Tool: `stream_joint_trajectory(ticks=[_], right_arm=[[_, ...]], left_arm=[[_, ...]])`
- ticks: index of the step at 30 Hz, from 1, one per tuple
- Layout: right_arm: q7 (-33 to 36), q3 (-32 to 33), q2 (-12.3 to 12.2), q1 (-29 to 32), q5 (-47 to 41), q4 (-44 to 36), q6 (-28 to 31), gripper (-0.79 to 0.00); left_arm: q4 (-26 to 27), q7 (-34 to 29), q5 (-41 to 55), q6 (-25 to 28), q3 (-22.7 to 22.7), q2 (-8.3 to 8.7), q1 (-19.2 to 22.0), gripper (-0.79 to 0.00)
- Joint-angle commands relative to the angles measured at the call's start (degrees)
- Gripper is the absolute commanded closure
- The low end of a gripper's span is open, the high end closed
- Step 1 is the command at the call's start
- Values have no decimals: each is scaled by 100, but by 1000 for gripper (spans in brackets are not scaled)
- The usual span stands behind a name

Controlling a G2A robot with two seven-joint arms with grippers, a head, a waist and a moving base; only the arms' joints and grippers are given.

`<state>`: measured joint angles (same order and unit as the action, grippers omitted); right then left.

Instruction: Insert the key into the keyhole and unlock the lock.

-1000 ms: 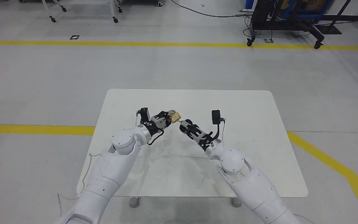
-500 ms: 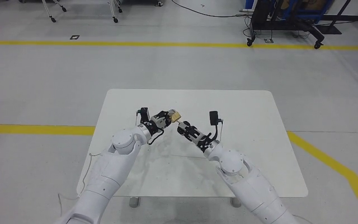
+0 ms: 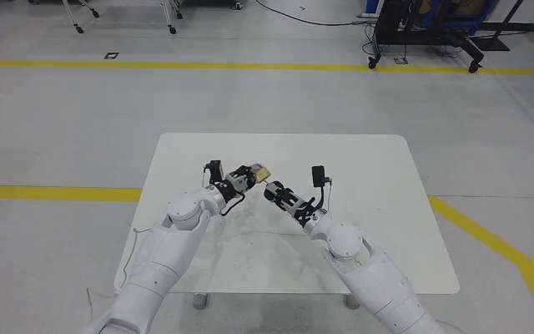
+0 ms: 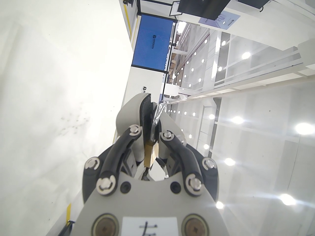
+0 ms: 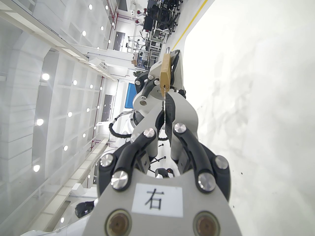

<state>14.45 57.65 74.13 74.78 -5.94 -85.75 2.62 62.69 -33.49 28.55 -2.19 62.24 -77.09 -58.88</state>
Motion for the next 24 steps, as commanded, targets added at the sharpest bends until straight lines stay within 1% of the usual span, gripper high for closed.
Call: stream_joint_trajectory(ticks=[1, 14, 18, 24], right_arm=[[22, 2, 5, -2, -4, 3, 2, 0], [99, 70, 29, 24, -18, 13, 17, 0], [88, 176, 18, 97, -32, -26, 147, 0], [138, 247, 16, 157, -69, 6, 188, 0]], left_arm=[[-3, -14, -7, -2, 0, -2, 2, 0], [-10, -49, -192, 32, -19, -6, 24, 0], [9, -14, -253, 68, -11, -6, 16, 0], [29, -24, -300, 88, -14, -10, 9, 0]])
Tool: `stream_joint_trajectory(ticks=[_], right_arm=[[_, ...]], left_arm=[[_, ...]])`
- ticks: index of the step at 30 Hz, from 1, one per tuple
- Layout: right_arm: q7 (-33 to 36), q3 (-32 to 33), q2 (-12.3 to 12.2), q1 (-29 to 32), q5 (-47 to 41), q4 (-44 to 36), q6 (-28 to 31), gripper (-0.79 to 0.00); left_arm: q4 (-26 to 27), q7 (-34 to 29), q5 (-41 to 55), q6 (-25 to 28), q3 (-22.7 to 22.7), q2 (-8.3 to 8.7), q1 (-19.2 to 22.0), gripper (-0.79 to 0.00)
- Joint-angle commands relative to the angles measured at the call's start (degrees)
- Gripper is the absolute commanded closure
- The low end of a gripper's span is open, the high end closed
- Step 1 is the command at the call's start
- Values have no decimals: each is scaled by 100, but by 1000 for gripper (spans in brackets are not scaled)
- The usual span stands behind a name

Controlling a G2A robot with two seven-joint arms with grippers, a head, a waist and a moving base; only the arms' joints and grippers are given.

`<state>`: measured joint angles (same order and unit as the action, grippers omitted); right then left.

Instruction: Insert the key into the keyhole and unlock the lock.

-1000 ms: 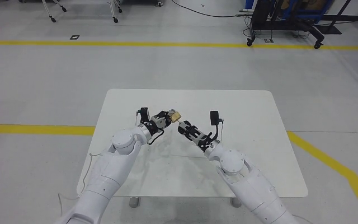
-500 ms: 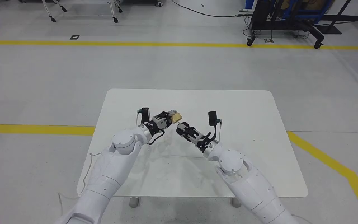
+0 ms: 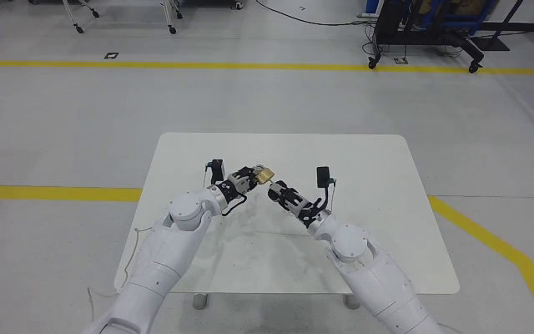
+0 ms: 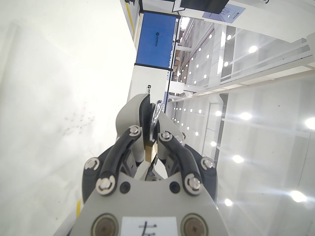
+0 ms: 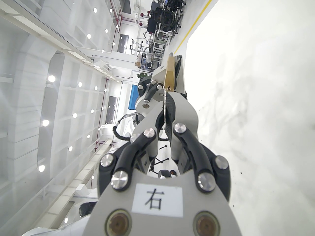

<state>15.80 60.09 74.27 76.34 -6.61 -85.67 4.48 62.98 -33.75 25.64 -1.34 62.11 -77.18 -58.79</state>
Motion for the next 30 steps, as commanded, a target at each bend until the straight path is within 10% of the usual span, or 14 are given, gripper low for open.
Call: stream_joint_trajectory(ticks=[1, 30], right_arm=[[6, 8, 3, 5, -7, -1, -1, 0], [227, 83, 33, -55, 190, 64, -149, 0]], left_arm=[[0, 5, -15, 3, 0, -1, -1, 0], [69, -66, -523, 59, -25, 16, 2, 0]])
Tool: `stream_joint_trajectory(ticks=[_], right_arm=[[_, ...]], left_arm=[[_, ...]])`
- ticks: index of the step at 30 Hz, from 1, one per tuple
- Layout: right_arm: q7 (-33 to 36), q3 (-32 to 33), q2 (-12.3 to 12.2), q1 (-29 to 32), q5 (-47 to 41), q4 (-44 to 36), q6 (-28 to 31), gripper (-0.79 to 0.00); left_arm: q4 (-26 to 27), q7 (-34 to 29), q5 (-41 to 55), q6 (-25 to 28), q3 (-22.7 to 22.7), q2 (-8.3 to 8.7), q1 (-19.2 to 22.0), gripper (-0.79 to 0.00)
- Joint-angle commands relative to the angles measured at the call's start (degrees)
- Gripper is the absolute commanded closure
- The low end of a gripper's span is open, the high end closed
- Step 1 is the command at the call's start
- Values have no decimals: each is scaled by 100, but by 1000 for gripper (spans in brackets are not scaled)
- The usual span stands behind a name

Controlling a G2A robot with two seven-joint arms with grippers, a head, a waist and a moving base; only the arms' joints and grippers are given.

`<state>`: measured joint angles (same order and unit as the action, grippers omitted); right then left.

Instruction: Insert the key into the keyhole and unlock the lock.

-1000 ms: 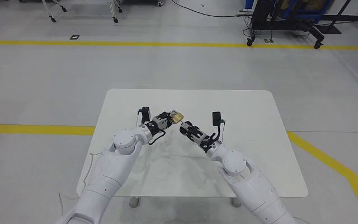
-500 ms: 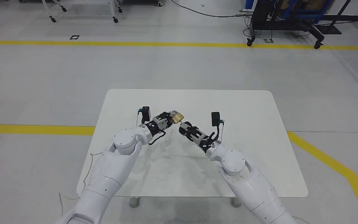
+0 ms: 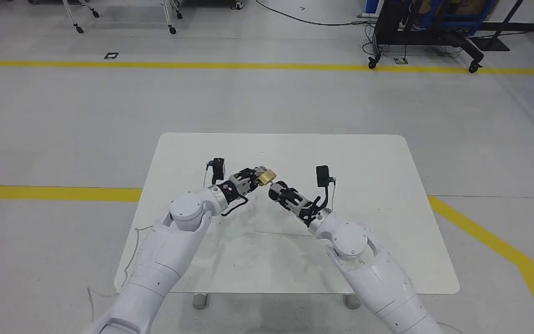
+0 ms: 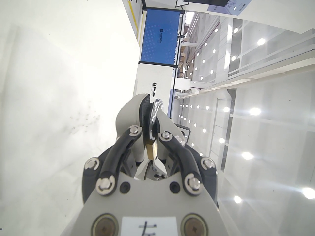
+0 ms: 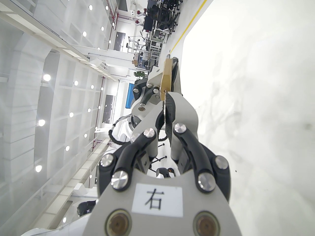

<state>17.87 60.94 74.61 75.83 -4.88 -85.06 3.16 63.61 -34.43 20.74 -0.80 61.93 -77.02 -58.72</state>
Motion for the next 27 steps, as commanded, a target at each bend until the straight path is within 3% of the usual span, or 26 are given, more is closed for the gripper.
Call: stream_joint_trajectory(ticks=[1, 15, 16, 17, 27], right_arm=[[43, -5, 0, -9, 23, 4, -33, 0], [148, 9, 20, -93, 48, 3, 1, 0], [160, 10, 22, -96, 40, 17, 36, -419], [156, 9, 23, -98, 53, 24, 50, -785], [104, 23, 27, -62, 89, -20, 129, -785]], left_arm=[[12, -3, -40, 11, -13, -1, -10, 0], [72, -91, -253, 330, -37, 3, -6, 0], [83, -78, -234, 388, -27, 1, -13, 0], [85, -70, -231, 423, -20, 0, -18, 0], [70, -17, -84, 444, 32, -13, -41, 0]])
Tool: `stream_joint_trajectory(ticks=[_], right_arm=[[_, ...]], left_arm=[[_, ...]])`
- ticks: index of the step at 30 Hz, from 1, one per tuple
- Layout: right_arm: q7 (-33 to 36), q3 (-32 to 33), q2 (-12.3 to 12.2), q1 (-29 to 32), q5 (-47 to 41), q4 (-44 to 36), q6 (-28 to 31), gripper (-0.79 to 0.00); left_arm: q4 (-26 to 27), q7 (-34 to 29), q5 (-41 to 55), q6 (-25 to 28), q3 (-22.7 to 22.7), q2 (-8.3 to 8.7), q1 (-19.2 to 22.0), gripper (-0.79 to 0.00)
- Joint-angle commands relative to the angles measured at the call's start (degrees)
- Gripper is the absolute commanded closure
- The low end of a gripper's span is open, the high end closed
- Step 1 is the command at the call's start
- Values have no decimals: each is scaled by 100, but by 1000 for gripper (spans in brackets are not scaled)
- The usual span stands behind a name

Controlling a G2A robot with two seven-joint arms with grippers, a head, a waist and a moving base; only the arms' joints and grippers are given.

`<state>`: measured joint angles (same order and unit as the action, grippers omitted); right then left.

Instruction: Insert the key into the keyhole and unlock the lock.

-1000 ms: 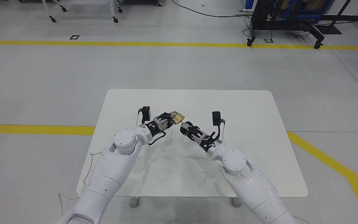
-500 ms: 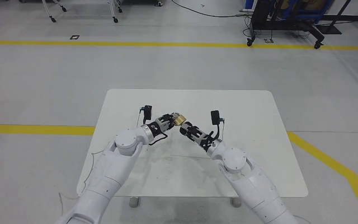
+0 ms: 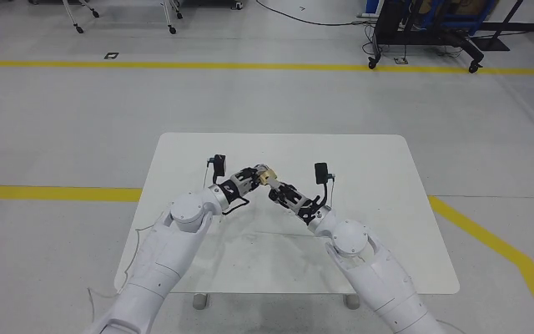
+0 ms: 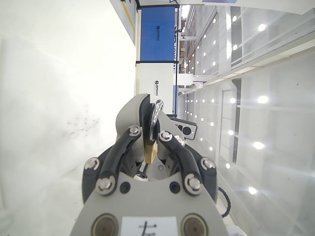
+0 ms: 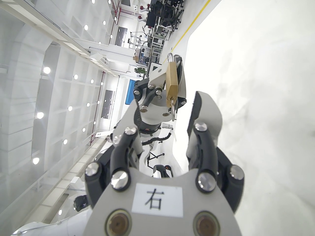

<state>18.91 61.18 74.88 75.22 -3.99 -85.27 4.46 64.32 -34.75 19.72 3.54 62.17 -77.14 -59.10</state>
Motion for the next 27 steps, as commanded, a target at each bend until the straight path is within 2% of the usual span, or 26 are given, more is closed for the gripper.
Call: stream_joint_trajectory(ticks=[1, 9, 13, 14, 15, 17, 18, 19, 20, 21, 25, 27], right_arm=[[1, 0, 0, 0, -1, 0, -1, -785], [1, 0, 0, 0, -1, 0, -1, -785], [202, 284, -20, 250, -758, -294, 551, -785], [292, 368, -33, 336, -923, -361, 678, -699], [371, 456, -50, 411, -1021, -413, 769, -499], [526, 575, -76, 553, -1203, -509, 832, -354], [605, 622, -87, 596, -1273, -546, 824, -308], [656, 665, -98, 628, -1291, -581, 823, -203], [682, 699, -106, 660, -1290, -617, 835, -163], [705, 719, -112, 690, -1304, -659, 865, 0], [781, 715, -117, 746, -1261, -797, 1154, 0], [828, 679, -114, 731, -1217, -808, 1312, 0]], left_arm=[[0, 43, 31, 24, 21, -2, -7, 0], [23, -75, 610, 72, 96, -43, -56, 0], [-48, -172, 781, 41, 107, -58, -24, 0], [-64, -188, 828, 10, 107, -62, -22, 0], [-82, -211, 933, -41, 113, -69, -24, 0], [-145, -297, 1270, -261, 125, -93, -28, 0], [-191, -333, 1514, -429, 140, -109, -27, 0], [-231, -362, 1708, -592, 147, -124, -14, 0], [-275, -384, 1855, -726, 152, -135, -1, 0], [-322, -417, 2038, -885, 159, -148, 3, 0], [-405, -511, 2455, -1166, 182, -181, 28, 0], [-381, -612, 2389, -1099, 164, -178, 50, 0]])
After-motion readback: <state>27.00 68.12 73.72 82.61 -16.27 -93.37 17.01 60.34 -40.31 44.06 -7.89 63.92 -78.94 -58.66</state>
